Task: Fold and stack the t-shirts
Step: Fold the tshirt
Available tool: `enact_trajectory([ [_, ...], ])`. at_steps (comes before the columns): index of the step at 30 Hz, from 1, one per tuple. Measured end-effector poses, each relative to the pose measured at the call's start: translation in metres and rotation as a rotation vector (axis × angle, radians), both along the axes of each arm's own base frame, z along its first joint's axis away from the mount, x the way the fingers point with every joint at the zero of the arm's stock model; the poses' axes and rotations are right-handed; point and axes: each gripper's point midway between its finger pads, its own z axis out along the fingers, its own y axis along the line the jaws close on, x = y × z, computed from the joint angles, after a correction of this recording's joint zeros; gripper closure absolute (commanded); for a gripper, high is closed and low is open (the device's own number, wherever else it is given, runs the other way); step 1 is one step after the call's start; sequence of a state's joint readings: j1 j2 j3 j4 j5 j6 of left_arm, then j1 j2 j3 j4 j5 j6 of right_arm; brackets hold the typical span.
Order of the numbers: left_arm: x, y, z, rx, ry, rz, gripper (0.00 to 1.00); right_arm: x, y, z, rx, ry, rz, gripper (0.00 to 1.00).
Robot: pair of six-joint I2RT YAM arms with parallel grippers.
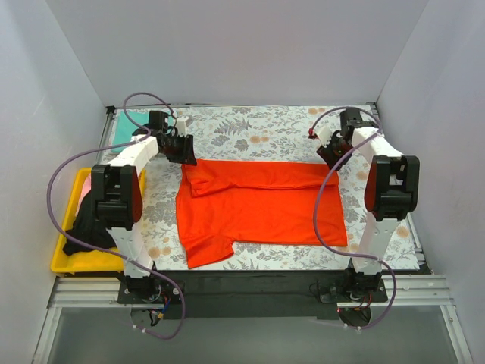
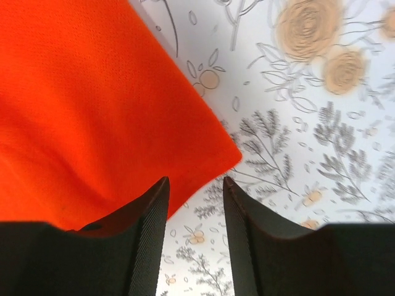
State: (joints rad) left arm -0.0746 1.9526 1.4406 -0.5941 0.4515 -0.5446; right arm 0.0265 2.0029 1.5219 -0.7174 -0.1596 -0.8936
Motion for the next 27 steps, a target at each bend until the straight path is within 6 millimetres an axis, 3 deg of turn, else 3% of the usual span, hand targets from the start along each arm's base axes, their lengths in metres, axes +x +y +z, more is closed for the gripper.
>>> enact_trajectory([
  [4, -0.01, -0.007, 0.05, -0.022, -0.1, -0.059, 0.57, 0.005, 0.0, 0.036, 0.002, -0.089, 0.001, 0.51],
  [7, -0.021, -0.012, 0.067, -0.028, -0.133, -0.101, 0.56, 0.003, 0.002, 0.053, 0.002, -0.13, 0.011, 0.53],
  [10, -0.034, -0.017, 0.058, -0.023, -0.099, -0.136, 0.52, -0.012, 0.004, 0.047, -0.002, -0.104, 0.026, 0.53],
  [16, -0.062, -0.021, 0.029, -0.001, 0.012, -0.174, 0.51, -0.05, 0.004, 0.012, -0.018, 0.032, 0.043, 0.57],
  [27, -0.072, -0.02, 0.008, 0.056, 0.061, -0.189, 0.52, -0.063, 0.0, -0.006, -0.041, 0.095, 0.043, 0.58],
])
